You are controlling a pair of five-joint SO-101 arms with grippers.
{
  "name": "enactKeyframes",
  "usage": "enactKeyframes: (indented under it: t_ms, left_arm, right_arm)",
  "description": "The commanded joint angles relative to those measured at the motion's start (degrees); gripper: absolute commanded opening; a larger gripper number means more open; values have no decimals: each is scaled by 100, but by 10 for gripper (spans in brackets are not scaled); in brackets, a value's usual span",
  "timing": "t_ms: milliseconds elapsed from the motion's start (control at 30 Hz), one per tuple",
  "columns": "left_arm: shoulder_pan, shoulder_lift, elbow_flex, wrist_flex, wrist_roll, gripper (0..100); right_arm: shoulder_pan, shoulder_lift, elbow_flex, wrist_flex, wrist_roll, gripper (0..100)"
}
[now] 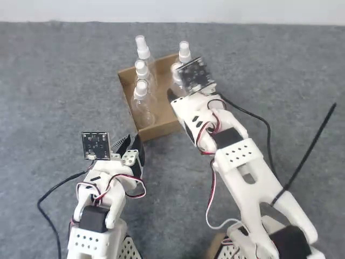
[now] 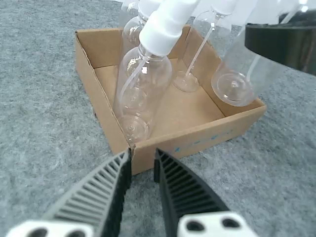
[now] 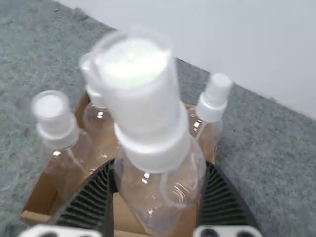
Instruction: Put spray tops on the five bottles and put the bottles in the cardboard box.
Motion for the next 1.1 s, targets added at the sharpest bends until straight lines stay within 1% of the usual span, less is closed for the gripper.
enactKeyframes:
  t_ms: [0,233,567,833,1067]
  left_arm:
    - [-18,-70,-75,26,-62,69]
    - [-18,-70,-75,26,-62,69]
    - [-18,-70,-75,35,-62,69]
    - [-18,-62,-75,35,-62,69]
    - [-18,-62,-75,35,-62,69]
  right_arm:
    - [251,84,-440,-347,-334,69]
    - [330,426,-510,-453,-360,69]
    - [330,1042,-510,-1042,-334,69]
    - [330,1385,-510,-1095,-325,70]
    - [338,1868,-510,-1411,-325,71]
